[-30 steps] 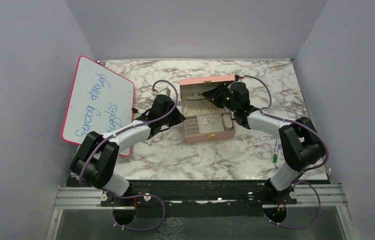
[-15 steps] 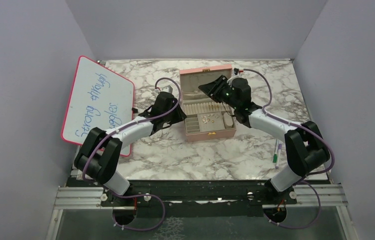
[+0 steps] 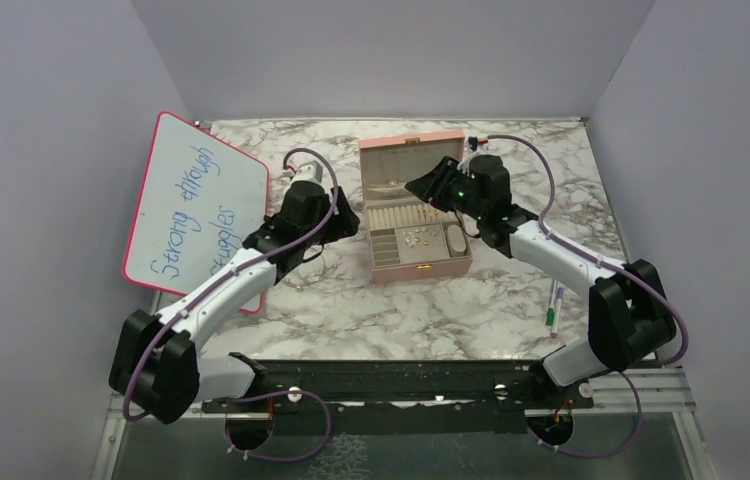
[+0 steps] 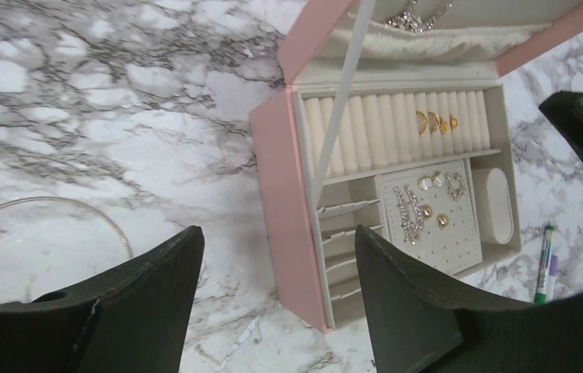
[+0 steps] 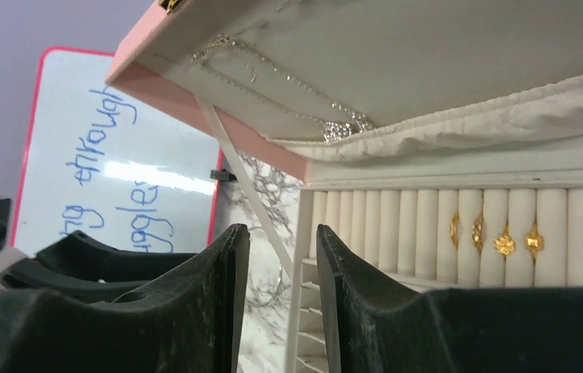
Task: Organize the mixed jewelry
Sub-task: Adjust the jewelry in the jewelry box, then pick up the jewelry from the center of the board.
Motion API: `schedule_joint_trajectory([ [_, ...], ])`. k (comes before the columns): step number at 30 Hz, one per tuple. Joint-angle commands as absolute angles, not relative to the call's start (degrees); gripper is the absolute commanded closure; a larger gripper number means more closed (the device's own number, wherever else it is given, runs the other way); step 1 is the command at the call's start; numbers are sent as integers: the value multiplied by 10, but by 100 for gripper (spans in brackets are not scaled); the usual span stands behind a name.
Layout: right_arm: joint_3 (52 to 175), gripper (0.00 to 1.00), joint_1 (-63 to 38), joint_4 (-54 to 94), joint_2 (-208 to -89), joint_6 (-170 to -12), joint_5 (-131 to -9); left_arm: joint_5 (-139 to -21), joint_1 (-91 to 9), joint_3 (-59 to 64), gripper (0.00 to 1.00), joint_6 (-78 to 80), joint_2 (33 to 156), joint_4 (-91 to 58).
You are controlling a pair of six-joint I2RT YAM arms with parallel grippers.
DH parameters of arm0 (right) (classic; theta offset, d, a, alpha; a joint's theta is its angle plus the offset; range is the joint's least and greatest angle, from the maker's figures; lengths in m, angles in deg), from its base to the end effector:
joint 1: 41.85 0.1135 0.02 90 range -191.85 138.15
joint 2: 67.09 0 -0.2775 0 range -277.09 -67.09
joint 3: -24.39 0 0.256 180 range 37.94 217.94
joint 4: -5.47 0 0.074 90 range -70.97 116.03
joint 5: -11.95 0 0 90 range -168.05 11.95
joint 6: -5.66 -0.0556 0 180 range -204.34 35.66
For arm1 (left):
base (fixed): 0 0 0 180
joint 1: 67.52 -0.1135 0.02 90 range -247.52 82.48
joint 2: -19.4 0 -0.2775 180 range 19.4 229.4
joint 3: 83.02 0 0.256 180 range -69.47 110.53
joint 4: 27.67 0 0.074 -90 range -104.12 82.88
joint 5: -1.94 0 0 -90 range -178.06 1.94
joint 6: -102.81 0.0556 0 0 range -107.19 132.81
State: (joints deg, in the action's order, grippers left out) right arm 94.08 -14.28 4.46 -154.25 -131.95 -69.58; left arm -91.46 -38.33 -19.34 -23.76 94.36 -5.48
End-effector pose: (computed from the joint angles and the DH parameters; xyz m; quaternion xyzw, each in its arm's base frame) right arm 0.3279 0.1804 0.2773 0.0955 0.7944 0.4110 0.4370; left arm 0.2697 -0.1469 0.2600 -0.0707 0.8776 -0.2350 0.4117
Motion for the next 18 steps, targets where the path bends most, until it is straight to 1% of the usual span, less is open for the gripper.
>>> schedule_joint_trajectory([
  [1, 934, 58, -141, 131, -1510, -1242, -653, -1032, -389, -238, 27, -226, 876, 44],
  [4, 926, 58, -136, 149, -1499, -1229, -633, -1067, -392, -272, 28, -239, 861, 78],
  [9, 930, 58, -120, 184, -1491, -1211, -620, -1080, -404, -292, 34, -265, 877, 111],
  [16, 911, 58, -95, 179, -1487, -1221, -613, -1117, -448, -322, 36, -325, 881, 141],
  [18, 906, 58, -93, 178, -1488, -1225, -611, -1108, -455, -332, 36, -335, 883, 139],
])
